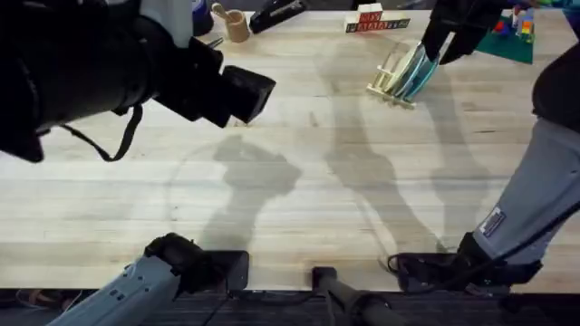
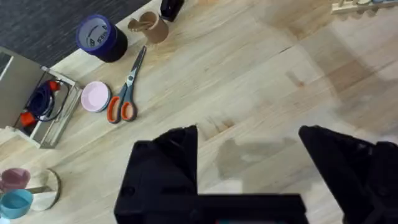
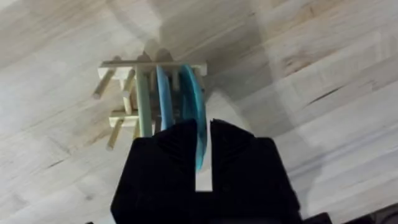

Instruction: Pick up the plates from the table one by one and place each into a slot on the dish rack.

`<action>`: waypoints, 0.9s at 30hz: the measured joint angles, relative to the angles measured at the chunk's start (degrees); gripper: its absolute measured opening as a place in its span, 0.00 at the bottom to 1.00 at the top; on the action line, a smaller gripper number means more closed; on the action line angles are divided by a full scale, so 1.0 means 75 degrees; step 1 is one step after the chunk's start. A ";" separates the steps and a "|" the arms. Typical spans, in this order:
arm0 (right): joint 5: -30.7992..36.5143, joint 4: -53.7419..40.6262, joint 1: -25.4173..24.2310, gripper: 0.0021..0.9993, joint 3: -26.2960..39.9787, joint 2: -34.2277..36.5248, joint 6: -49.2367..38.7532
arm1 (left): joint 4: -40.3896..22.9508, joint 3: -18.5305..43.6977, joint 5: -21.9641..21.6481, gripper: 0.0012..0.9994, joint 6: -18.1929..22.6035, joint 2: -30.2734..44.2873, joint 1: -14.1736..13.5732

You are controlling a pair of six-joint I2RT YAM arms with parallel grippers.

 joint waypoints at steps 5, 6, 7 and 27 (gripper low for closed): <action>-0.0019 -0.0436 0.0000 0.15 0.0224 -0.0010 0.0000 | 0.0000 0.0000 -0.0001 0.99 0.0000 0.0000 0.0000; -0.0029 -0.0539 0.0000 0.15 0.0326 -0.0026 0.0000 | 0.0000 0.0000 0.0000 0.99 0.0000 0.0000 0.0000; -0.0032 -0.0624 0.0000 0.17 0.0429 -0.0055 0.0001 | 0.0000 0.0000 0.0000 0.99 0.0000 0.0000 0.0000; -0.0210 -0.1465 0.0082 1.00 0.1880 -0.2017 -0.0261 | 0.0000 0.0000 -0.0002 0.99 0.0000 0.0000 0.0000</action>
